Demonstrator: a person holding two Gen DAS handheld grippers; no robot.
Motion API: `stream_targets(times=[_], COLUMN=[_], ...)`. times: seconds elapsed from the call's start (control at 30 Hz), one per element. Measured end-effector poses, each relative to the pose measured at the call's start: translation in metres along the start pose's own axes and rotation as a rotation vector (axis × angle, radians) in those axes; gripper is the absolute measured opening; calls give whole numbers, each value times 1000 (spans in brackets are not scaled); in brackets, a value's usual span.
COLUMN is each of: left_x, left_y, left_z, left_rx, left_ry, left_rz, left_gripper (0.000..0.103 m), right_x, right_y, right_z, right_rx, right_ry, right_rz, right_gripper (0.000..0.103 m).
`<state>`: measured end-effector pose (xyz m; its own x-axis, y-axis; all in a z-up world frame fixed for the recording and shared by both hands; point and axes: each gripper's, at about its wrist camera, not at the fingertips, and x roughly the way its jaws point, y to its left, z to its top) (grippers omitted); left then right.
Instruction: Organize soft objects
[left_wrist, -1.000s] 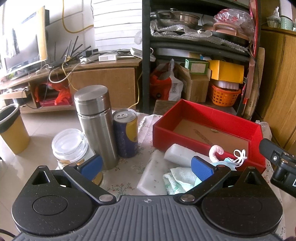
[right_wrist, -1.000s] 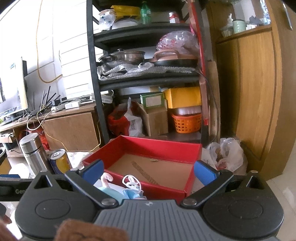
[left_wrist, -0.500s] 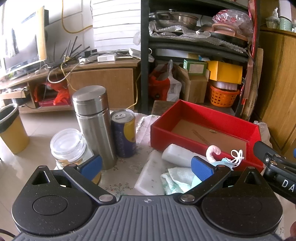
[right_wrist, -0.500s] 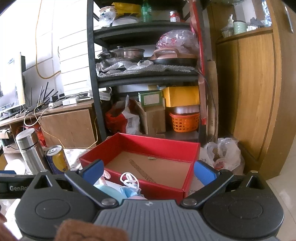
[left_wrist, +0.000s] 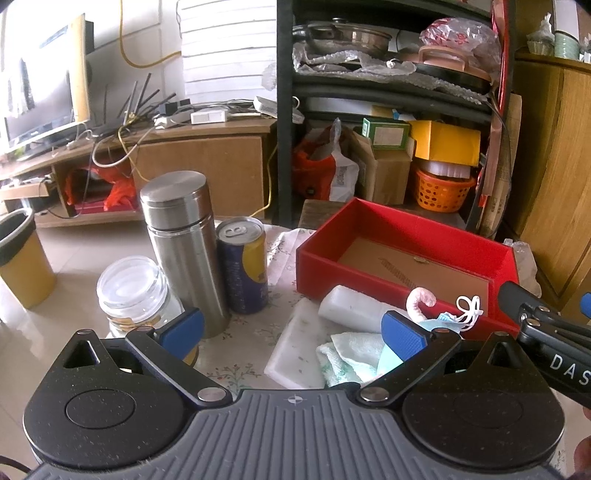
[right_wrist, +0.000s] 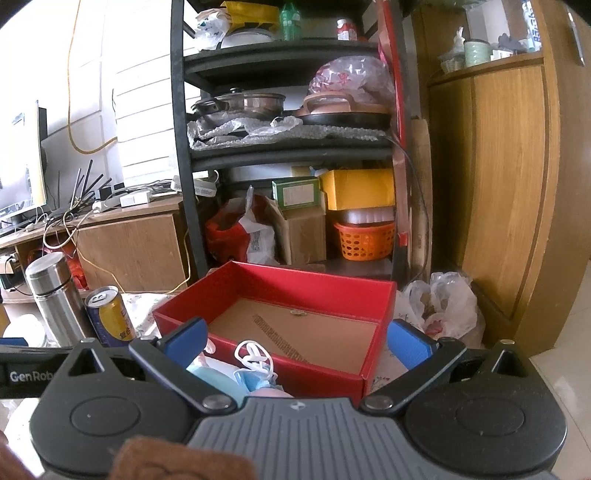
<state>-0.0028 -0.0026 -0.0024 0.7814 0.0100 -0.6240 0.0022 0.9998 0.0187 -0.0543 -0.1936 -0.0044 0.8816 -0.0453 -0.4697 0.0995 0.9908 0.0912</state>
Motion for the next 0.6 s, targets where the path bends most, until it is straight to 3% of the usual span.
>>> stream_targets(times=[0.6], left_x=[0], left_y=[0], left_z=[0], left_rx=[0], left_ry=[0], left_rz=[0], left_gripper=[98], right_x=[1], right_y=[-1], right_z=[1], right_rx=[2], right_ry=[2], right_rz=[0], right_gripper=[79])
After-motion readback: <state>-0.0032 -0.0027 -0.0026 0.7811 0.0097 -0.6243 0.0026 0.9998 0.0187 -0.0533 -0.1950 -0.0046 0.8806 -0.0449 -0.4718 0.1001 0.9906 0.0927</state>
